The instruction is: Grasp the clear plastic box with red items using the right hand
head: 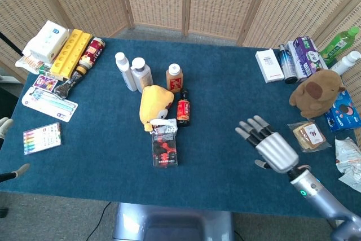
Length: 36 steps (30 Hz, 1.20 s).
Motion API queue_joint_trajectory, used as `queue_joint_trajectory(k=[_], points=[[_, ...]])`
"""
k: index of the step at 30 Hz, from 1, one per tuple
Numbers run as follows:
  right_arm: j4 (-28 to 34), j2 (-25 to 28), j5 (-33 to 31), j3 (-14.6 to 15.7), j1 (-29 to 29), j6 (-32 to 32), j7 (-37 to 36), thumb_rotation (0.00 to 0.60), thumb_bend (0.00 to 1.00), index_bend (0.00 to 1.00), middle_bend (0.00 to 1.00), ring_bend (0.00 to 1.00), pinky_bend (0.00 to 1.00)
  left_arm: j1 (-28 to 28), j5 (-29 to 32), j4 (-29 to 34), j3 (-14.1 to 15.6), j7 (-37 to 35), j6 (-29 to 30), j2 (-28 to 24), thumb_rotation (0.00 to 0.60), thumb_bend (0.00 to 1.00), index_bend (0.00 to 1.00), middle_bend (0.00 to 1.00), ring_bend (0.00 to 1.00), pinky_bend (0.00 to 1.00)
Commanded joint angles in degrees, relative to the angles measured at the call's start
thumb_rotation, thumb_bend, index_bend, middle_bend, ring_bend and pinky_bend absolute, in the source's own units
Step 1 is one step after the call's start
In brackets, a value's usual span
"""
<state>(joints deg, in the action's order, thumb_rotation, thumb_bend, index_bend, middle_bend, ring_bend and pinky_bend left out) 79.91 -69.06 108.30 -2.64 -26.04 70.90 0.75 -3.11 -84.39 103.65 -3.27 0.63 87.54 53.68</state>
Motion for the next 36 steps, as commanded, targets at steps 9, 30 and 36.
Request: queue_joint_trajectory(k=[9, 30, 36], points=[[-6.19, -7.17, 9.69, 2.12, -13.09, -4.89, -1.69, 0.6, 0.0, 0.0, 0.0, 0.0, 0.0, -0.64, 1.3, -0.37, -0.06, 1.18, -1.76, 0.91, 0.6, 0.0, 0.0, 0.0, 0.0, 0.0], [-10.29, -17.72, 10.67, 0.51, -30.54, -14.04, 1.76, 0.6, 0.0, 0.0, 0.0, 0.0, 0.0, -1.6, 3.49, -1.5, -0.1, 0.84, -4.67, 1.61, 0.6, 0.0, 0.0, 0.0, 0.0, 0.0], [-12.83, -20.49, 9.7, 0.98, -33.33, -15.38, 2.37, 0.6, 0.0, 0.0, 0.0, 0.0, 0.0, -1.83, 4.09, -1.85, -0.2, 0.54, -5.33, 1.62, 0.6, 0.0, 0.0, 0.0, 0.0, 0.0]])
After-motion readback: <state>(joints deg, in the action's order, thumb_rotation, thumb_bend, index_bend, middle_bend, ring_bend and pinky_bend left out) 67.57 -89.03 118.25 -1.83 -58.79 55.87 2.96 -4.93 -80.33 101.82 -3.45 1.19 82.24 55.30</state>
